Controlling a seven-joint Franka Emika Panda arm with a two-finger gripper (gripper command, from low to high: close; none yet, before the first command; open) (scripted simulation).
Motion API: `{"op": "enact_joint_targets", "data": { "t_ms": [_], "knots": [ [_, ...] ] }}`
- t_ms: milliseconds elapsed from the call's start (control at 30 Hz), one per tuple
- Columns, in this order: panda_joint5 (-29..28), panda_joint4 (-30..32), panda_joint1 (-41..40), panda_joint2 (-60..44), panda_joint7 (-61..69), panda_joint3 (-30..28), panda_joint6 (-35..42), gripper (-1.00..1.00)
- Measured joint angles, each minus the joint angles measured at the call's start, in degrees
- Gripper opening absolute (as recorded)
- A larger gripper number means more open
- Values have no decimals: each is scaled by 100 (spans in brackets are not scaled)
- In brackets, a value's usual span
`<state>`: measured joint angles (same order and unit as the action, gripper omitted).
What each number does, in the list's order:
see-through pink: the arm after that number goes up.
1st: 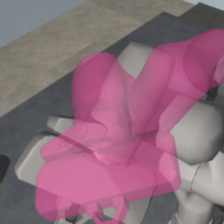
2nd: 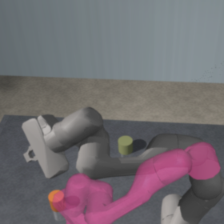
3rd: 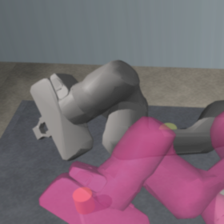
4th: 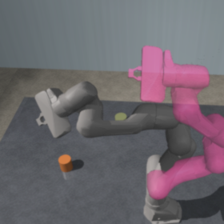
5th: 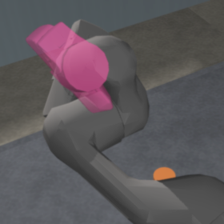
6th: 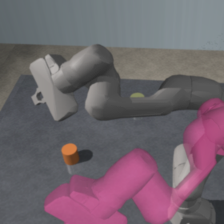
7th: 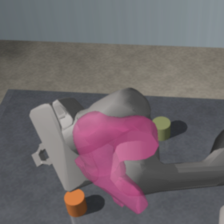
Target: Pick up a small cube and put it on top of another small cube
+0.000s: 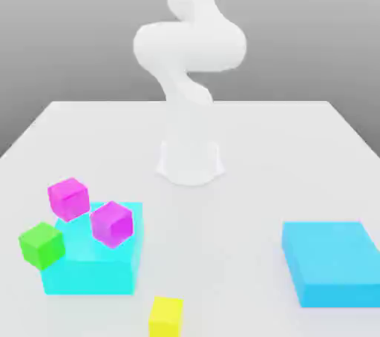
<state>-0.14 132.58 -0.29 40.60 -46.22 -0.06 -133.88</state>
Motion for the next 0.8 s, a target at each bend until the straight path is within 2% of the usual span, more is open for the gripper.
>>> {"op": "enact_joint_targets", "data": {
  "t_ms": [800],
  "knots": [
    [53,769,-247,-5021,-230,-111,-2016,0]
  ]
}}
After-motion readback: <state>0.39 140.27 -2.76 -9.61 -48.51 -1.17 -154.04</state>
